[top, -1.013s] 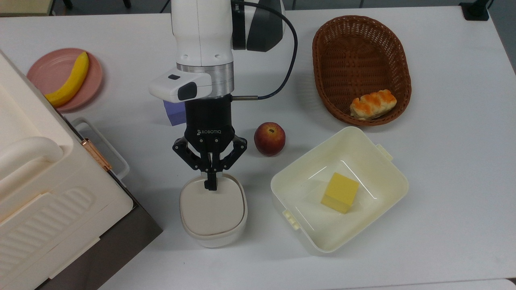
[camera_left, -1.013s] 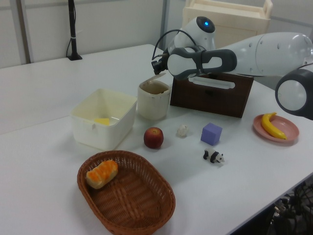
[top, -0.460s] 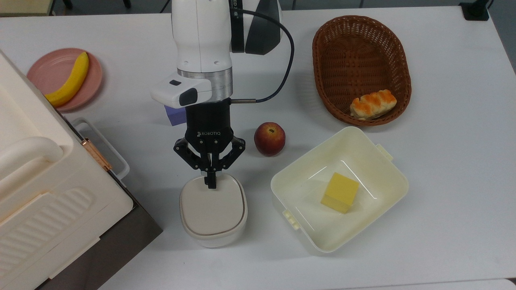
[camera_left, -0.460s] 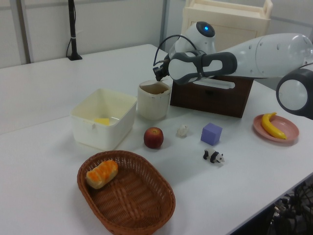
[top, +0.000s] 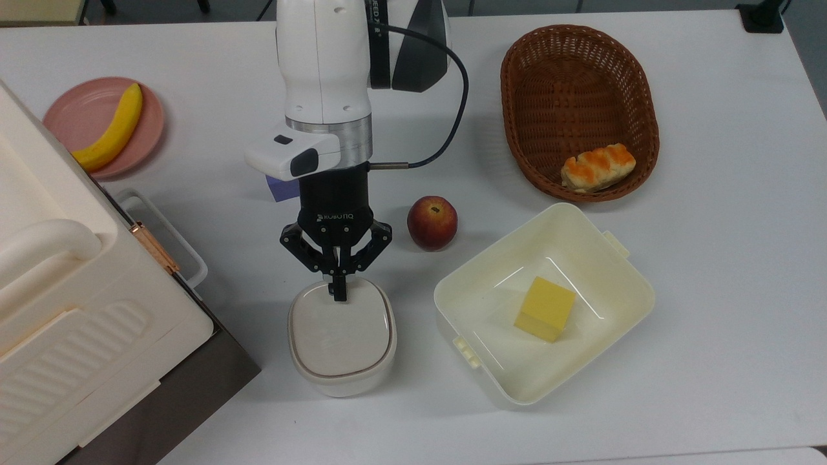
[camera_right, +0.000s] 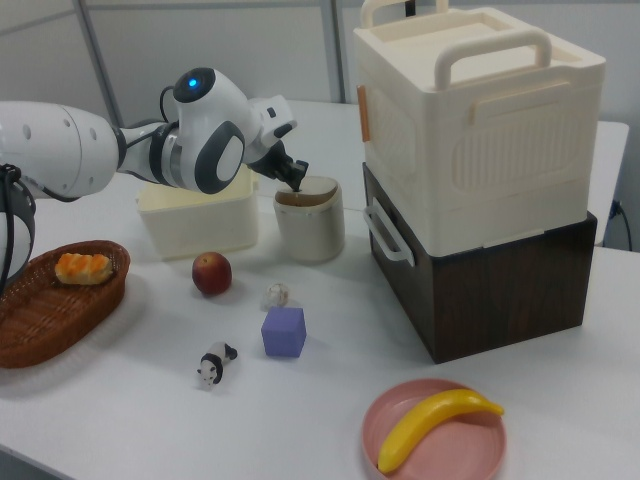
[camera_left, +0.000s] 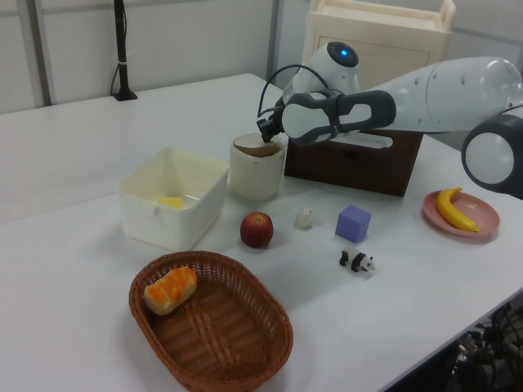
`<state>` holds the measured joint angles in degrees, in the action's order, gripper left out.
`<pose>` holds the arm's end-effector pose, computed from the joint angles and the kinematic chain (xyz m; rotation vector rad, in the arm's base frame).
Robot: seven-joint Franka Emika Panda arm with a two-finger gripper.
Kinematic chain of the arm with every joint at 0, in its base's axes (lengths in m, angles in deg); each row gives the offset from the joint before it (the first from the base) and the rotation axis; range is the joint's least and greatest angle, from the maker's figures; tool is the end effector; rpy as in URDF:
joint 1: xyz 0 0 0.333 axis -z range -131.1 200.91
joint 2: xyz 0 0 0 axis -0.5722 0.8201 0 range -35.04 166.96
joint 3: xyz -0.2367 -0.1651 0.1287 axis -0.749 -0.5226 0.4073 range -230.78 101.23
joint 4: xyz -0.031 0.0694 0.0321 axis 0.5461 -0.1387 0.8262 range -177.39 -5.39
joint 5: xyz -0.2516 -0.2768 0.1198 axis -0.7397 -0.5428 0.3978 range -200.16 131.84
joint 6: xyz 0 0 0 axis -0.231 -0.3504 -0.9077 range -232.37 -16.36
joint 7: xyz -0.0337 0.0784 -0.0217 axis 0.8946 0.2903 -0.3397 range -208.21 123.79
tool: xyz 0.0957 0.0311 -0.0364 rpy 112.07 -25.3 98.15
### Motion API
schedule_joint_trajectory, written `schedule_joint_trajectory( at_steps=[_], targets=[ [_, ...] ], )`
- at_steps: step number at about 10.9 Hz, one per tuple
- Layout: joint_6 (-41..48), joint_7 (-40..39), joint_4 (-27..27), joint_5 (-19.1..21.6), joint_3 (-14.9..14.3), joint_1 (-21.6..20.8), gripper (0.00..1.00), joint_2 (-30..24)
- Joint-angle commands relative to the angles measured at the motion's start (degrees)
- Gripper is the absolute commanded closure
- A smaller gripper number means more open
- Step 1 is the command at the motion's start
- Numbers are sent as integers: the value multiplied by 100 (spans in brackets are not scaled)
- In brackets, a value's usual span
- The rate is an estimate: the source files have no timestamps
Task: Close the trash can
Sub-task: 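Press the lid down onto the trash can rim with the gripper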
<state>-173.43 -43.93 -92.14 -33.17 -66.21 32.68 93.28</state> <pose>0.7311 0.0128 0.4380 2.9666 0.0549 1.0219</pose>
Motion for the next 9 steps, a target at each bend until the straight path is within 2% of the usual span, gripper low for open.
schedule_joint_trajectory(
  at_steps=[1,9],
  targets=[
    [-64,-144,-407,-11,-14,3,100,-244],
    [-64,-179,-496,-11,-23,3,100,-69]
  ],
)
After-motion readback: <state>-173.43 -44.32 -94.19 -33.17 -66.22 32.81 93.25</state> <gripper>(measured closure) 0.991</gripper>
